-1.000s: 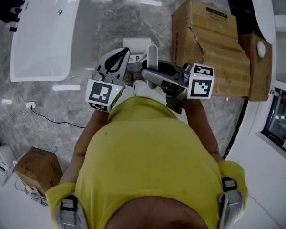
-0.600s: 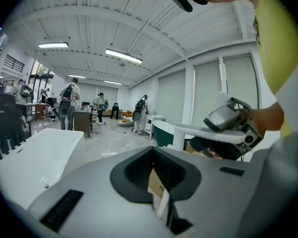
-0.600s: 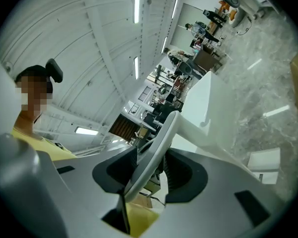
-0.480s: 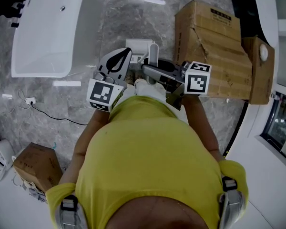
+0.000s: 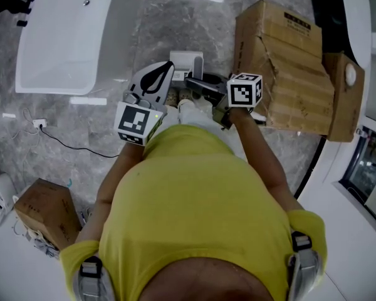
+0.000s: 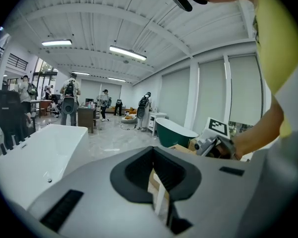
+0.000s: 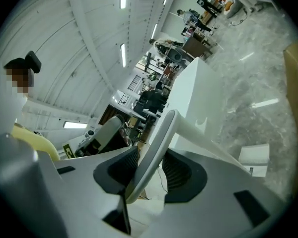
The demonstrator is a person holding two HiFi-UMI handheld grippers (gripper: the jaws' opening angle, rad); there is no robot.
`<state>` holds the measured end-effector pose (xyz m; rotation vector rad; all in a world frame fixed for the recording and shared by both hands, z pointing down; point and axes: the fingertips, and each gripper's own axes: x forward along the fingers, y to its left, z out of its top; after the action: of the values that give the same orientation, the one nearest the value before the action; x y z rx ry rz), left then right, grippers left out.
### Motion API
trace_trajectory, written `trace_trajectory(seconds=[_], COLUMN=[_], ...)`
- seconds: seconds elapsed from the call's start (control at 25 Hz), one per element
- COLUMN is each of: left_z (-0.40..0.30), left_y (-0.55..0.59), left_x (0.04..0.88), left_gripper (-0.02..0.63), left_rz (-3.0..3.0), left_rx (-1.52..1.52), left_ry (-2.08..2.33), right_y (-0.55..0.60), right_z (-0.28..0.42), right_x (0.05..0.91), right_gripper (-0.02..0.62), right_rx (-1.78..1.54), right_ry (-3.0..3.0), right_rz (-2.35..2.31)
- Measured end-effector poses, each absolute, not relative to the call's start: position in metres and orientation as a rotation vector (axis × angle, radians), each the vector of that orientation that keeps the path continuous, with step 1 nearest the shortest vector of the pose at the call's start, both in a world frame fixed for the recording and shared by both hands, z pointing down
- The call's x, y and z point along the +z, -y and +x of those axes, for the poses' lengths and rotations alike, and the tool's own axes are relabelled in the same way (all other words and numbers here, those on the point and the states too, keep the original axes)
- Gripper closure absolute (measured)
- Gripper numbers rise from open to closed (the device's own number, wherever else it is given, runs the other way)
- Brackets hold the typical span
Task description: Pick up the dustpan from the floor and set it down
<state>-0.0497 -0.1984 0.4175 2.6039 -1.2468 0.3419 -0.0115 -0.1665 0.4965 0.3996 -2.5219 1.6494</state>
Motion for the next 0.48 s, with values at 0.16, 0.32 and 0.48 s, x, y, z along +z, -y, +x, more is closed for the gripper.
trace_trajectory(seconds=[0.16,0.32,0.48], left_z=[-0.052,-0.053,-0.055], left_y=[0.197,0.197,0.198], left_x=[0.421,0.423,0.423], left_gripper=[0.604,0.604,0.604], left_rz=[2.591,2.582,2.576], left_rx=[0.35,0.355,0.357], left_ry=[1.255,1.259,1.263], right_y=[0.177,0.182,0.181], right_z=[-0.013,-0.013,-0.013], right_x=[0.52,0.545,0.562], right_gripper=[0.437,0.437,0.448], right_rx=[1.669,1.662,1.648], right_ry=[2.509,2.475,2.456], right_rz=[0.428,0.457,0.453])
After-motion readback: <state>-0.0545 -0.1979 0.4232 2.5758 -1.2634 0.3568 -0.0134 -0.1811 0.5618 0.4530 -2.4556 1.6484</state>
